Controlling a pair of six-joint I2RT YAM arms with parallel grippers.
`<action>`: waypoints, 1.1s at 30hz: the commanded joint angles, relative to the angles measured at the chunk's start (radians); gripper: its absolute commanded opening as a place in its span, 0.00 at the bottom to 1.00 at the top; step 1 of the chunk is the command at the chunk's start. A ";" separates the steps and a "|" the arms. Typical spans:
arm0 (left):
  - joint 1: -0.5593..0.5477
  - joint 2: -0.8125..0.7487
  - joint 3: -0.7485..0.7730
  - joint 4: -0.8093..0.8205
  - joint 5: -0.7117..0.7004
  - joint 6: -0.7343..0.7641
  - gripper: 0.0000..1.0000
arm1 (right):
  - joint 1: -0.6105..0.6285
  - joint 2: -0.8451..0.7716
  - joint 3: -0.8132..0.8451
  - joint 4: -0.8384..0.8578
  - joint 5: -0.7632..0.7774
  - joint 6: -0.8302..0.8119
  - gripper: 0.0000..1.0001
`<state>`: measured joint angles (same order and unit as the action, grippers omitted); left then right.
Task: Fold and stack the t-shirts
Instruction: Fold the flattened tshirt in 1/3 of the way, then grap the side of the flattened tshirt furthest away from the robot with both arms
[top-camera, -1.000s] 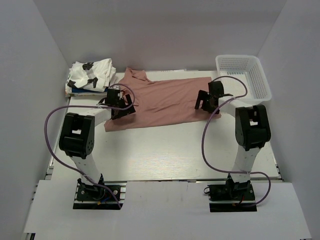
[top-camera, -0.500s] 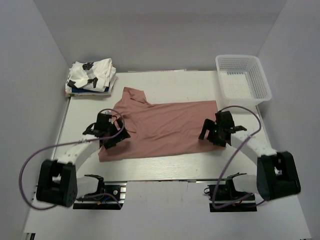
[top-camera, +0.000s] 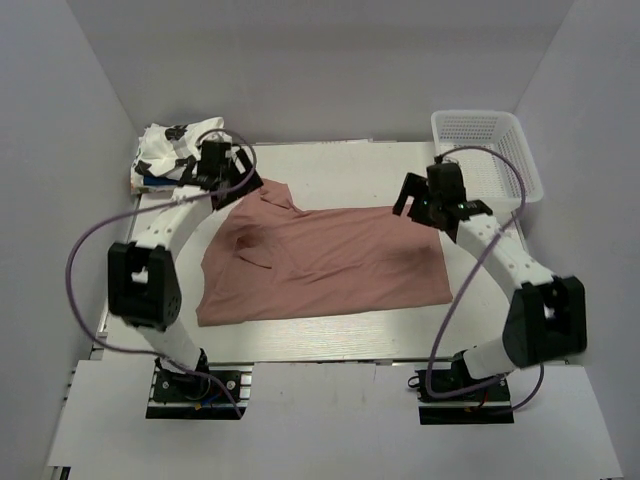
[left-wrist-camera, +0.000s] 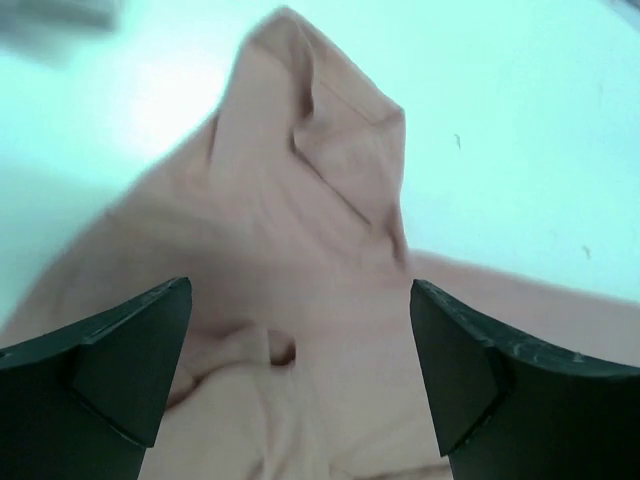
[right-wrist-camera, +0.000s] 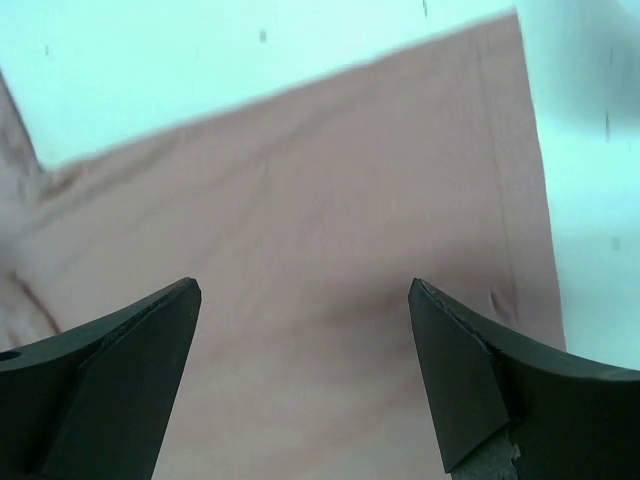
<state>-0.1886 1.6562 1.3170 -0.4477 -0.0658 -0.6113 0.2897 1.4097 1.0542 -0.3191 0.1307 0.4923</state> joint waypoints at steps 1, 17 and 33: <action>0.006 0.156 0.260 -0.083 -0.113 0.083 1.00 | -0.014 0.141 0.163 -0.023 0.060 -0.021 0.90; 0.006 0.777 0.912 -0.188 -0.112 0.203 0.97 | -0.063 0.537 0.559 -0.152 0.122 -0.100 0.90; 0.025 0.893 0.896 -0.143 -0.054 0.212 0.50 | -0.067 0.796 0.710 -0.250 0.219 -0.046 0.90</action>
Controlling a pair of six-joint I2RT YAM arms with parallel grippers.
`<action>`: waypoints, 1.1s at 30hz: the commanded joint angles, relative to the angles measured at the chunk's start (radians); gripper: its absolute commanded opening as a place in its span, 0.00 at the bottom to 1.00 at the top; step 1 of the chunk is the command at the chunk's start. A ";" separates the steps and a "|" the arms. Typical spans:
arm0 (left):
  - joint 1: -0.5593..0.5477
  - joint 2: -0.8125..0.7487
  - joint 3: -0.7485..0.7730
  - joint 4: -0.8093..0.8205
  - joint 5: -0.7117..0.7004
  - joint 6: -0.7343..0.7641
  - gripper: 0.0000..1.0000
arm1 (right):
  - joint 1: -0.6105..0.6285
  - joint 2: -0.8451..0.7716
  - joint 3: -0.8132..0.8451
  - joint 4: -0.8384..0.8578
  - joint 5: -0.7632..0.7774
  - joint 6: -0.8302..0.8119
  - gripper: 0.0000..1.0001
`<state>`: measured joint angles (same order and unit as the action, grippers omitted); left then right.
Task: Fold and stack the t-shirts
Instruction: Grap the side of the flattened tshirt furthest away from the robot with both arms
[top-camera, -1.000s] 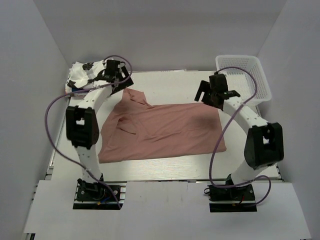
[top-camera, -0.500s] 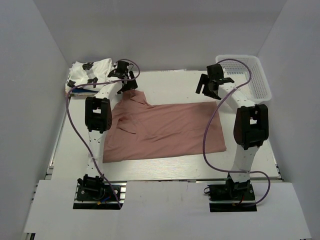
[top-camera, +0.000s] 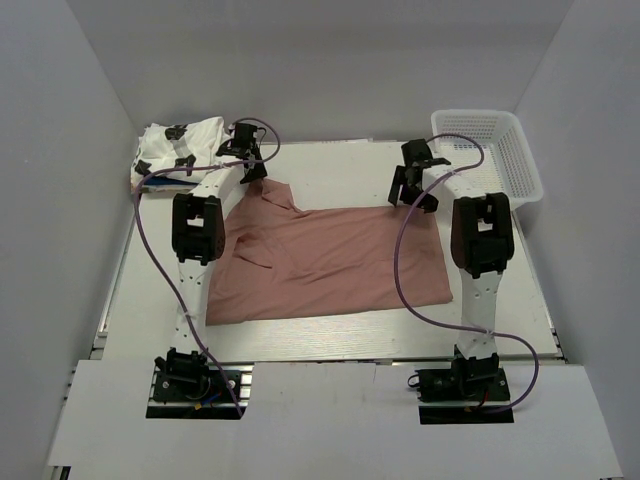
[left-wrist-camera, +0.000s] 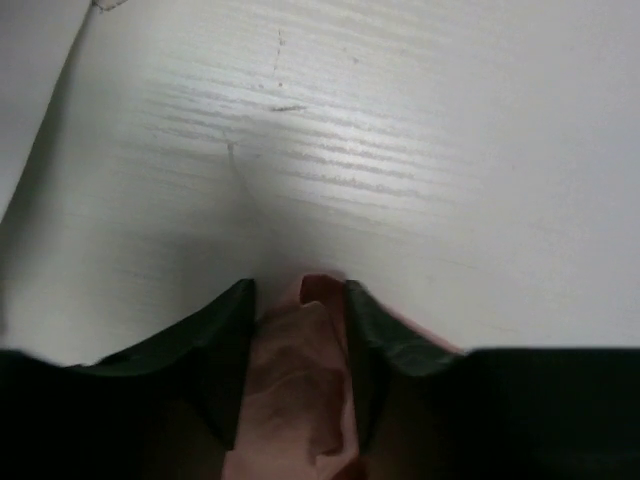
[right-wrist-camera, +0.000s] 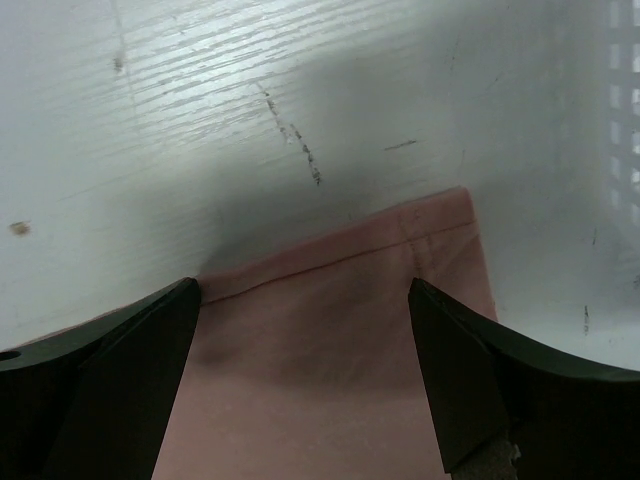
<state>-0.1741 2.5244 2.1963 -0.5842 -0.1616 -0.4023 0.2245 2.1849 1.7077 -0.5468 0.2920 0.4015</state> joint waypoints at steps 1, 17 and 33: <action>0.010 0.036 0.026 -0.006 0.042 -0.006 0.44 | -0.002 0.024 0.059 -0.021 0.067 0.072 0.90; 0.010 -0.145 -0.211 0.106 0.060 0.036 0.00 | 0.001 0.087 0.063 -0.035 0.111 0.220 0.78; 0.010 -0.470 -0.568 0.314 0.080 0.069 0.00 | 0.030 -0.039 -0.023 0.016 0.119 0.161 0.18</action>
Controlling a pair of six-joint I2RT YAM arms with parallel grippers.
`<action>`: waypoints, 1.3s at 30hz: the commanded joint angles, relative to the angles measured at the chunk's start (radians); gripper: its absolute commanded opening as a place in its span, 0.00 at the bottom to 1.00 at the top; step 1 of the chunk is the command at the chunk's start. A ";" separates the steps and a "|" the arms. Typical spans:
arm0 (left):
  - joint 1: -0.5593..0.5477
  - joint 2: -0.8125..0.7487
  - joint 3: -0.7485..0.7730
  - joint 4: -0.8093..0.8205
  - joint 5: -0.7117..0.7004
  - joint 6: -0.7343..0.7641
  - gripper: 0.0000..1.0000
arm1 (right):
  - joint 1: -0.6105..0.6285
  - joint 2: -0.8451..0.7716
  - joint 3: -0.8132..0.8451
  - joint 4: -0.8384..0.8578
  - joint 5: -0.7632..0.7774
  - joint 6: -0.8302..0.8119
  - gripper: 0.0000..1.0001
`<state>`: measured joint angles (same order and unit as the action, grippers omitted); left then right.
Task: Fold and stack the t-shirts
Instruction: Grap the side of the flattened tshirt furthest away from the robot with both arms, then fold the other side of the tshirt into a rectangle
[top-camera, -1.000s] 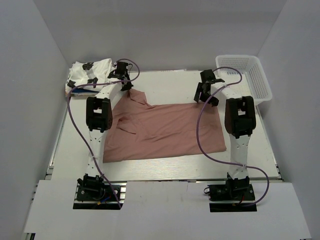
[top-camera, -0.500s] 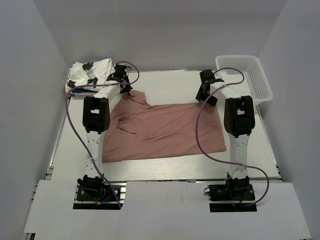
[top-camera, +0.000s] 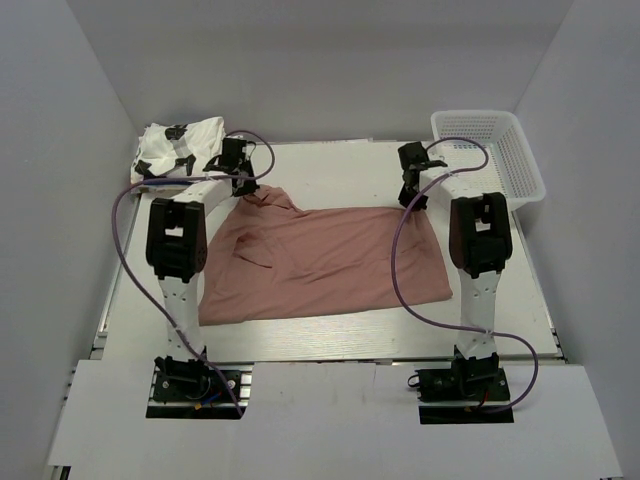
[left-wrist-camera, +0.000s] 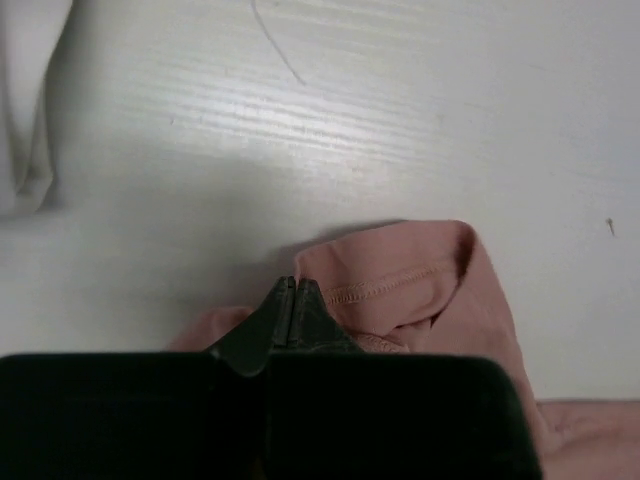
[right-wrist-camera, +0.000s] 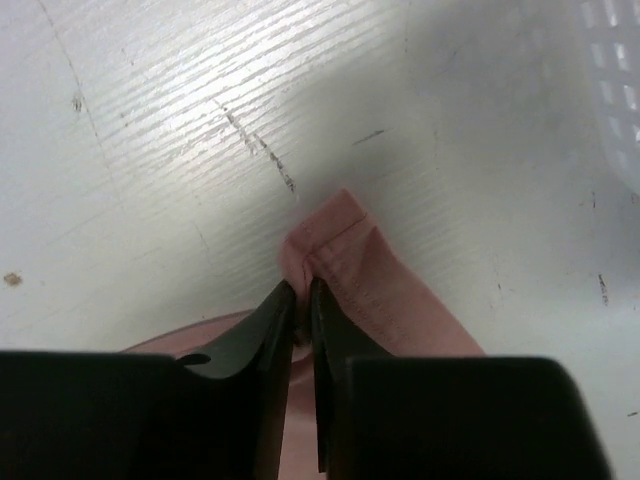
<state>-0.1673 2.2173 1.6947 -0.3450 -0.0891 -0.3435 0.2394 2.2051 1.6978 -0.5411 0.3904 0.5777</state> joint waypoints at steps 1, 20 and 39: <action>0.003 -0.189 -0.094 0.084 0.008 0.011 0.00 | 0.021 -0.064 -0.013 0.006 0.025 -0.022 0.16; -0.020 -0.836 -0.697 0.094 -0.011 -0.158 0.00 | 0.057 -0.320 -0.285 0.148 0.062 -0.053 0.00; -0.020 -1.389 -1.170 -0.350 0.074 -0.463 0.41 | 0.049 -0.548 -0.636 0.267 0.016 -0.001 0.26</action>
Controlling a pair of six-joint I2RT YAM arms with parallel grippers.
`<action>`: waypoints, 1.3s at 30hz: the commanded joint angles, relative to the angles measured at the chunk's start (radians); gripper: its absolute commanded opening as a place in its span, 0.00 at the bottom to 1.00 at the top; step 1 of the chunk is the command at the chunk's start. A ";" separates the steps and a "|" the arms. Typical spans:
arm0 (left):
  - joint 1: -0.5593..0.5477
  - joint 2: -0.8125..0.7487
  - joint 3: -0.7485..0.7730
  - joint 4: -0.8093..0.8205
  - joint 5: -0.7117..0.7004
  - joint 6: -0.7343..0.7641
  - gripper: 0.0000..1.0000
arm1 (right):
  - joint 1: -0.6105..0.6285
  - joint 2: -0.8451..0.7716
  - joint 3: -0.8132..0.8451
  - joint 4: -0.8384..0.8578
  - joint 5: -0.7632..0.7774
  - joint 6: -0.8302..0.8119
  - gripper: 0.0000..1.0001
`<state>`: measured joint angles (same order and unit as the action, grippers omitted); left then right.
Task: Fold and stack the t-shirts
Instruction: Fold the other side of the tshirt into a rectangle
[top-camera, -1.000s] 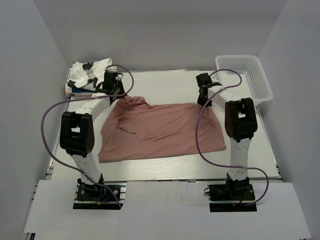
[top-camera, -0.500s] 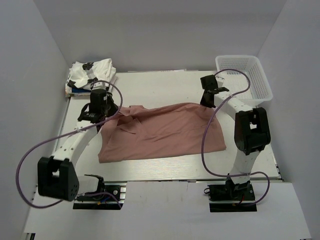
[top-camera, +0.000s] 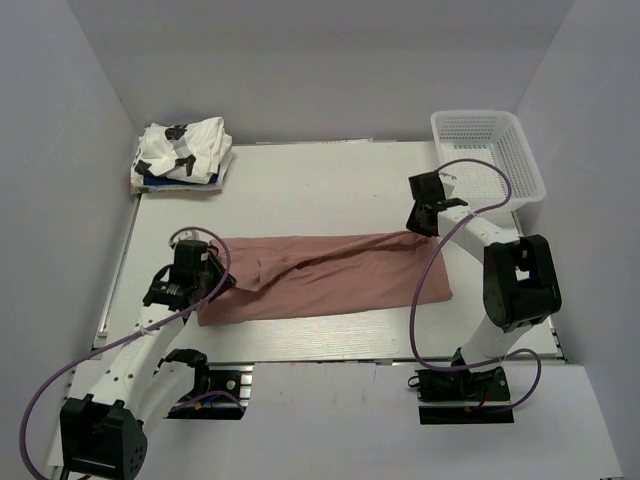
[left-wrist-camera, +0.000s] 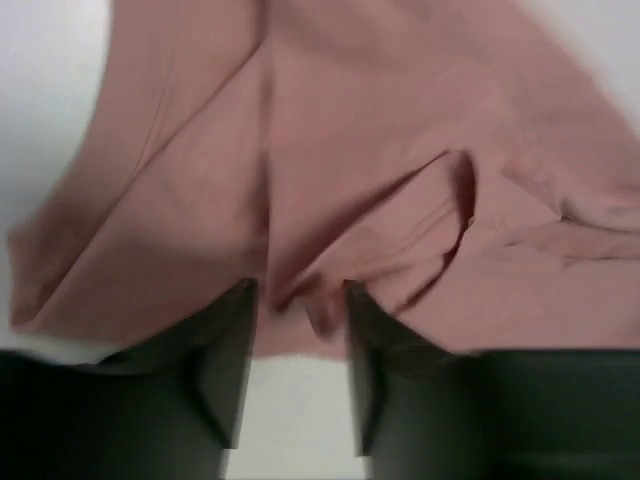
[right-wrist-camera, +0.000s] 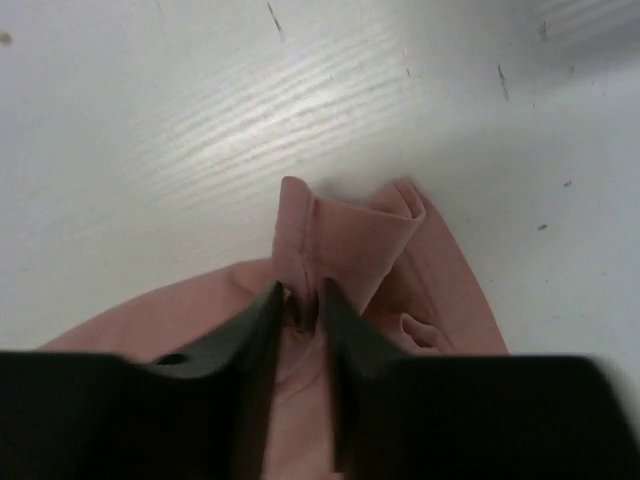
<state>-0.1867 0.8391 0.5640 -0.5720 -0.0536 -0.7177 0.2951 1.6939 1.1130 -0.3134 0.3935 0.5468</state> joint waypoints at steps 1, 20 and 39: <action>0.000 0.000 -0.039 -0.152 0.038 -0.118 0.57 | -0.007 -0.048 -0.077 0.039 0.016 0.038 0.37; -0.034 0.397 0.206 0.260 0.271 0.015 1.00 | 0.013 -0.083 -0.019 0.033 -0.003 -0.054 0.90; -0.344 0.601 0.260 0.264 0.319 0.095 1.00 | -0.189 -0.157 -0.265 -0.026 0.013 0.097 0.90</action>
<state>-0.4946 1.4834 0.8074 -0.2943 0.2283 -0.6651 0.1352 1.5894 0.8761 -0.3927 0.4778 0.6331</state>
